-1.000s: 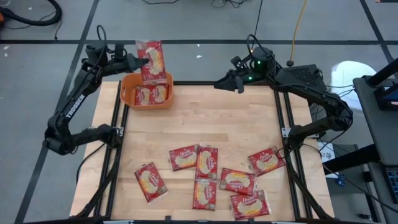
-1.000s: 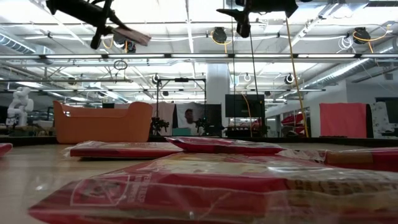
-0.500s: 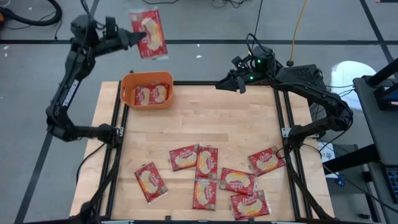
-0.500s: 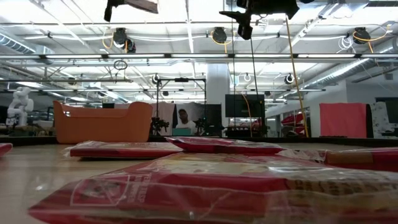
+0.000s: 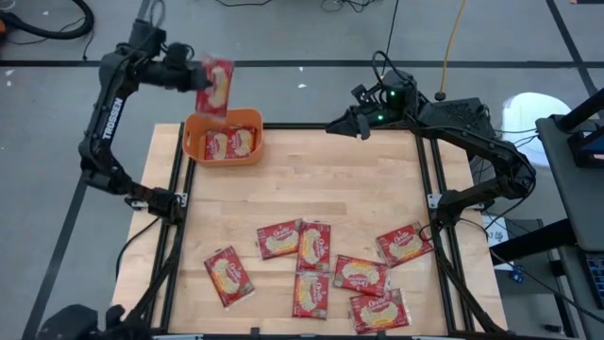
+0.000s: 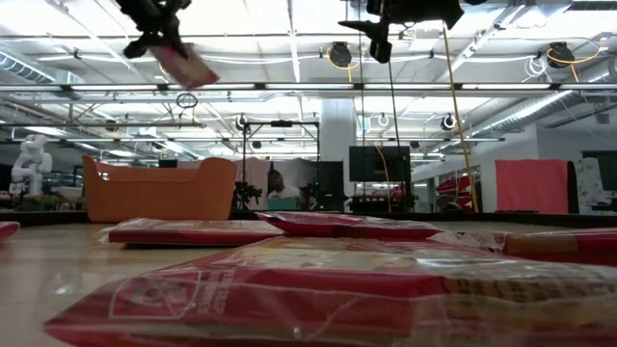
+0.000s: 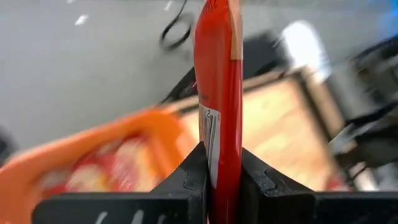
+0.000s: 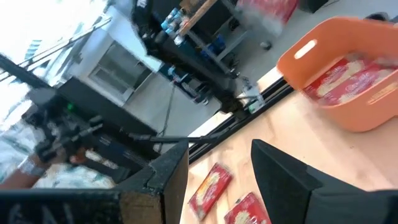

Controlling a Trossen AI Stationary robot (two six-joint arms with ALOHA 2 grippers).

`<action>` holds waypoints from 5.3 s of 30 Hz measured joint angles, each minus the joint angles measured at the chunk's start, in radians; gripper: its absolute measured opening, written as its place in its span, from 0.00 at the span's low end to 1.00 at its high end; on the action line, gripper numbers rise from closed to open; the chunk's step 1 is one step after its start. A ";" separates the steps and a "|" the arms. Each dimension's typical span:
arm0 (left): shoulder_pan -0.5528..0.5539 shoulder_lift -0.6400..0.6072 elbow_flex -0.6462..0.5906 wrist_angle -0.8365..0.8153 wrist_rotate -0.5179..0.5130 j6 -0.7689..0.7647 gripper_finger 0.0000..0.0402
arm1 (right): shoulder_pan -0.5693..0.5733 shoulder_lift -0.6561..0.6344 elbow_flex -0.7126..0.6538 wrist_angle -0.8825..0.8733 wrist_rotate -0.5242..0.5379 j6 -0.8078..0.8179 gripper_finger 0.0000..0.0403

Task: Sort popcorn bags into baskets
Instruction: Stack the red popcorn bag on top of the red popcorn bag in the orange bin, then adjust the orange bin on the table

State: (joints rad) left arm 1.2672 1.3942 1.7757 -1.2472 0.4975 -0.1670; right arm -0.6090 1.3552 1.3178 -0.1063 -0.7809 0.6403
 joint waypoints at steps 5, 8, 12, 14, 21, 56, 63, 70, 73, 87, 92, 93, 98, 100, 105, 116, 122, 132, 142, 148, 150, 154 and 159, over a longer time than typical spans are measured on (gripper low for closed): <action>-0.001 -0.010 -0.028 -0.084 -0.092 0.109 0.11 | 0.000 0.000 0.000 0.004 0.051 0.002 0.41; -0.003 -0.032 -0.101 -0.086 -0.130 0.145 0.11 | 0.000 0.000 0.000 0.004 0.078 0.002 0.41; -0.009 -0.082 -0.256 0.008 -0.132 0.120 0.11 | 0.000 0.000 0.000 0.005 0.079 0.002 0.41; -0.011 -0.105 -0.346 0.076 -0.132 0.099 0.11 | 0.000 0.000 0.000 0.004 0.081 0.002 0.41; -0.011 -0.155 -0.597 0.379 -0.184 0.032 0.11 | 0.000 0.000 0.000 0.004 0.082 0.003 0.41; -0.141 -0.349 -0.770 0.439 -0.265 -0.329 0.11 | 0.002 0.000 0.000 0.004 0.162 -0.032 0.41; -0.141 -0.354 -0.833 0.459 -0.324 -0.239 0.11 | 0.002 0.000 0.000 0.004 0.205 -0.051 0.41; -0.136 -0.353 -0.951 0.677 -0.330 -0.262 0.11 | 0.002 0.000 0.000 0.004 0.204 -0.050 0.41; -0.117 -0.352 -0.975 0.694 -0.334 -0.233 0.11 | 0.002 0.000 0.000 0.004 0.204 -0.036 0.41; -0.139 -0.288 -0.980 0.651 -0.360 -0.147 0.12 | 0.003 0.000 0.000 0.003 0.202 -0.031 0.41; -0.145 -0.328 -0.980 0.671 -0.208 0.014 0.12 | 0.008 0.000 0.000 0.003 0.201 -0.031 0.41; -0.147 -0.341 -0.981 0.665 -0.204 0.034 0.12 | 0.009 0.000 0.000 0.003 0.201 -0.031 0.41; -0.127 -0.443 -1.060 0.674 -0.212 0.032 0.12 | 0.023 0.000 0.000 -0.004 0.201 -0.030 0.41; -0.127 -0.496 -1.101 0.699 -0.222 0.018 0.12 | 0.029 0.001 0.000 -0.004 0.201 -0.031 0.41; -0.128 -0.581 -1.197 0.793 -0.255 0.000 0.12 | 0.029 0.001 0.000 -0.004 0.202 -0.031 0.41; -0.138 -0.545 -1.192 0.832 -0.291 -0.079 0.12 | 0.029 0.001 0.000 -0.004 0.204 -0.032 0.41; -0.182 -0.510 -1.192 0.832 -0.378 -0.070 0.12 | 0.029 0.001 0.000 -0.004 0.204 -0.031 0.41; -0.196 -0.504 -1.192 0.827 -0.415 -0.063 0.16 | 0.041 0.001 0.000 -0.004 0.204 -0.024 0.41; -0.205 -0.499 -1.190 0.812 -0.428 -0.038 0.36 | 0.049 0.001 0.000 -0.004 0.204 -0.027 0.41; -0.216 -0.496 -1.190 0.792 -0.446 -0.006 0.36 | 0.049 0.001 0.000 -0.005 0.204 -0.028 0.41; -0.216 -0.496 -1.190 0.792 -0.447 -0.008 0.36 | 0.049 0.001 0.000 -0.004 0.204 -0.032 0.41; -0.216 -0.496 -1.190 0.793 -0.446 -0.018 0.36 | 0.049 0.001 0.000 -0.004 0.204 -0.036 0.41; -0.216 -0.496 -1.190 0.794 -0.446 -0.018 0.36 | 0.049 0.001 0.000 -0.004 0.204 -0.040 0.41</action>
State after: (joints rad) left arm 1.0512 0.8982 0.5854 -0.4534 0.0513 -0.1852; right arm -0.5598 1.3560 1.3178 -0.1104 -0.5774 0.6003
